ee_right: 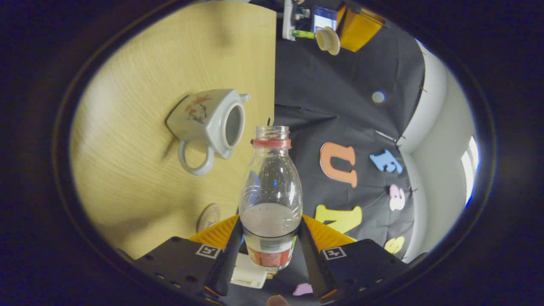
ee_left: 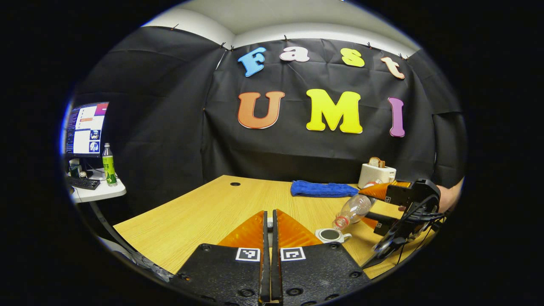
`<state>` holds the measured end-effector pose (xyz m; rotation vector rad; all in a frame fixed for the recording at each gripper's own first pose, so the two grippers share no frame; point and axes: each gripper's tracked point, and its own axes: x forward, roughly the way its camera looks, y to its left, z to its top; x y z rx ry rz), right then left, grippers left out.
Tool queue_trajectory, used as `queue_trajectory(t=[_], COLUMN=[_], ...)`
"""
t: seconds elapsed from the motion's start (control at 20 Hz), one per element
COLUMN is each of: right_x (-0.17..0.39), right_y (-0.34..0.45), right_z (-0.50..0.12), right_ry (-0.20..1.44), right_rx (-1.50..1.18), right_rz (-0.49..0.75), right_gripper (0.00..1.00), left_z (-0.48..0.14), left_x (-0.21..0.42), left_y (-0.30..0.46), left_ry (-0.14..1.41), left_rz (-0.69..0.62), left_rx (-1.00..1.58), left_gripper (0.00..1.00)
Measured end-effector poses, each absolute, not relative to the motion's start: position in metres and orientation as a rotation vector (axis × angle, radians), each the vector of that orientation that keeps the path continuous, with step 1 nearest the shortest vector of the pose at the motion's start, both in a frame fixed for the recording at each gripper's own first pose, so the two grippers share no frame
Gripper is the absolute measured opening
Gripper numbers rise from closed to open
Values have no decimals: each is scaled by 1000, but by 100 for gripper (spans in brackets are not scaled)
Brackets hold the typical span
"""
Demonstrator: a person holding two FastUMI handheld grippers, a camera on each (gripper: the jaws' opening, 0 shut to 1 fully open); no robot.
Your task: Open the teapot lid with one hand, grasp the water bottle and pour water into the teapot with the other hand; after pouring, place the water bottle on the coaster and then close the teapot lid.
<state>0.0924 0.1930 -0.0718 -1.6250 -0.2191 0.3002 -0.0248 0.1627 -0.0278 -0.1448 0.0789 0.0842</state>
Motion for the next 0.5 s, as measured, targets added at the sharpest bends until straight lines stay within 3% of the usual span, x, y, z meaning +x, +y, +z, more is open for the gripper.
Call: queue_trajectory(t=[0.5], right_x=[82], right_y=[186], right_z=[-18], right_ry=[-2], right_rx=[-744], right_rz=[392], right_gripper=[71], left_z=[-14], left_x=[-11], left_y=[129], left_ry=[75], left_rz=[45], left_rx=[-84], left_gripper=[4])
